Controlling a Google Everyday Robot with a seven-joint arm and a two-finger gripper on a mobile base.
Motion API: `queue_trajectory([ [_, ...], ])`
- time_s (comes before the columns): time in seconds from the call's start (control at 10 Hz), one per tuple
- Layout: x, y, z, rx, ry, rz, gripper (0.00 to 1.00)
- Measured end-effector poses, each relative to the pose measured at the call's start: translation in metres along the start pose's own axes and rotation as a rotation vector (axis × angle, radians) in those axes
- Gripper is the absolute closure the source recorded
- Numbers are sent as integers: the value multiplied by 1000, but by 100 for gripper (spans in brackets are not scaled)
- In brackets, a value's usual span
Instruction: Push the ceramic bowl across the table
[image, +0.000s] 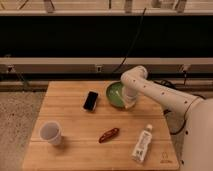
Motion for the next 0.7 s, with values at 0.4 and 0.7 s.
queue_trajectory([
  [0.4,-23,1,0,-26,3,-92,100],
  [0.7,-46,-4,1,-43,-2,-151,100],
])
